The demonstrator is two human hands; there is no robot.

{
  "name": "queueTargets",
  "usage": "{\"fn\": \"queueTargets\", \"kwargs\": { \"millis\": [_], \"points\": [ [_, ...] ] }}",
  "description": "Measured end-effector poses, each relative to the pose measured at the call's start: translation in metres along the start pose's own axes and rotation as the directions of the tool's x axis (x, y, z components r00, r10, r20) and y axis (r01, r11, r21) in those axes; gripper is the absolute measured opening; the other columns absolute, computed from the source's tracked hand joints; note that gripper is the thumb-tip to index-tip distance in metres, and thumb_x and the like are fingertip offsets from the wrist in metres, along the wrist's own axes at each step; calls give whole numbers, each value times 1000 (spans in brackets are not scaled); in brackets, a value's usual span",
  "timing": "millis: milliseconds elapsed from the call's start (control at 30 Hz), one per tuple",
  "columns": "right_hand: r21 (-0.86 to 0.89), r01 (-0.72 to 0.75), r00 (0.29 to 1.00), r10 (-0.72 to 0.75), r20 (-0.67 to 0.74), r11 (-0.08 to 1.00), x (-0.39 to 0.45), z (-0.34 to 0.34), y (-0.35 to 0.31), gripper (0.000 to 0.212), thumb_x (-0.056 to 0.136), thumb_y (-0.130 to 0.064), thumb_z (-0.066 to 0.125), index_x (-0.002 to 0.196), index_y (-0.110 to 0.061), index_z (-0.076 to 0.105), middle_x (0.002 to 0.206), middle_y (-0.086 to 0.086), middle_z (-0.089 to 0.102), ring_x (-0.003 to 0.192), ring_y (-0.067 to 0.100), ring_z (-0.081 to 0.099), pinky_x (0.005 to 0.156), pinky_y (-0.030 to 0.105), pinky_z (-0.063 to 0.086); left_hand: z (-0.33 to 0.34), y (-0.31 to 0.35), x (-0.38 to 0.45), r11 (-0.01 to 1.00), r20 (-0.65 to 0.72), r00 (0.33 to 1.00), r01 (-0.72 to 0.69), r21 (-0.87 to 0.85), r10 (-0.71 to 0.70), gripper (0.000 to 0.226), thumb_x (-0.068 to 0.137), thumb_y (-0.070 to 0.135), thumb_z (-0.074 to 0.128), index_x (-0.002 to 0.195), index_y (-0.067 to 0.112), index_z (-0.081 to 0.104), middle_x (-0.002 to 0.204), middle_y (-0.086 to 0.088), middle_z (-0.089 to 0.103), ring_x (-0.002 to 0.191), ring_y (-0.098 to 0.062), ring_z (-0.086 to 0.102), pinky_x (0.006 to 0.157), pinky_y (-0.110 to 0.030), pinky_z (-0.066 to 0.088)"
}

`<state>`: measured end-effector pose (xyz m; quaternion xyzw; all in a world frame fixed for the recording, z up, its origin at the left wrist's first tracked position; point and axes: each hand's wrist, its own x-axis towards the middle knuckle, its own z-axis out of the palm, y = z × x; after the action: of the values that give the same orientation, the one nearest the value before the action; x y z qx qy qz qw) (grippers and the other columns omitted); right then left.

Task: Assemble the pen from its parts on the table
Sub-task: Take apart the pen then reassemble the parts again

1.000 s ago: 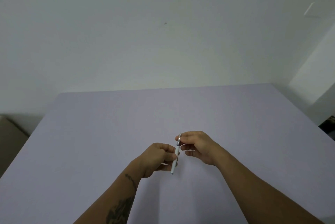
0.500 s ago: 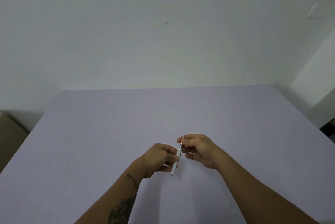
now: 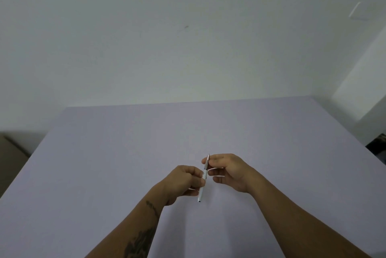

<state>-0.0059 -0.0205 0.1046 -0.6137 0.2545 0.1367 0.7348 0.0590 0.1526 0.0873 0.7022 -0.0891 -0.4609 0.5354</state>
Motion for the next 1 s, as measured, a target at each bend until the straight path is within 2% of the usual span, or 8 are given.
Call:
{"fn": "queueTargets", "kwargs": {
  "millis": [100, 300, 500, 600, 800, 867, 1000],
  "points": [
    [1, 9, 1000, -9, 6, 1000, 1, 0, 0, 19, 94, -8, 58, 98, -8, 76, 89, 4, 72, 82, 19, 62, 75, 32, 49, 1, 1, 1, 1000, -8, 1000, 0, 3, 0, 16, 84, 1, 68, 74, 14, 69, 74, -4, 65, 73, -19, 61, 72, -28, 56],
    [-17, 39, 998, -38, 43, 999, 4, 0, 2, 16, 93, -11, 63, 101, -10, 76, 88, 1, 73, 81, 17, 62, 74, 31, 48, 0, -1, 2, 1000, -23, 1000, 6, -17, -6, 17, 81, 2, 71, 70, 14, 68, 76, -8, 67, 72, -22, 62, 72, -29, 56],
    [-138, 88, 996, -88, 7, 987, 6, 8, -1, 12, 93, -13, 63, 83, -12, 70, 83, 2, 70, 79, 16, 62, 71, 29, 49, 0, -1, 0, 1000, -24, 1000, -6, 21, 6, 18, 81, 2, 71, 68, 14, 69, 79, -10, 66, 76, -23, 60, 71, -28, 55],
    [-176, 97, 995, -100, -7, 980, 6, 10, -1, 14, 92, -13, 63, 78, -14, 67, 82, 3, 70, 76, 15, 62, 71, 29, 49, 1, 0, -1, 998, -31, 999, -17, 59, 19, 18, 81, 2, 70, 67, 14, 68, 76, -10, 64, 70, -20, 57, 67, -27, 53],
    [-214, 118, 992, -124, -18, 970, 4, 8, -3, 13, 92, -14, 64, 94, -12, 77, 87, 1, 73, 81, 14, 64, 71, 27, 52, 0, 1, 0, 996, -44, 999, -22, 82, 26, 19, 79, 2, 72, 65, 15, 67, 61, -3, 55, 55, -14, 46, 53, -23, 43],
    [-239, 114, 992, -124, -27, 964, 4, 8, -3, 10, 92, -15, 66, 85, -13, 74, 85, 1, 72, 82, 15, 64, 72, 27, 52, 1, 1, 0, 995, -40, 999, -24, 95, 28, 18, 79, 2, 71, 66, 14, 67, 61, -3, 55, 54, -14, 45, 52, -22, 42],
    [-247, 94, 992, -112, -60, 964, 5, 6, 0, 24, 88, -19, 72, 68, -17, 60, 78, 0, 72, 78, 16, 64, 73, 31, 50, 4, 1, 1, 993, -21, 999, -38, 114, 41, 16, 80, 3, 71, 69, 14, 68, 63, -3, 56, 54, -13, 46, 52, -22, 43]
  ]
}}
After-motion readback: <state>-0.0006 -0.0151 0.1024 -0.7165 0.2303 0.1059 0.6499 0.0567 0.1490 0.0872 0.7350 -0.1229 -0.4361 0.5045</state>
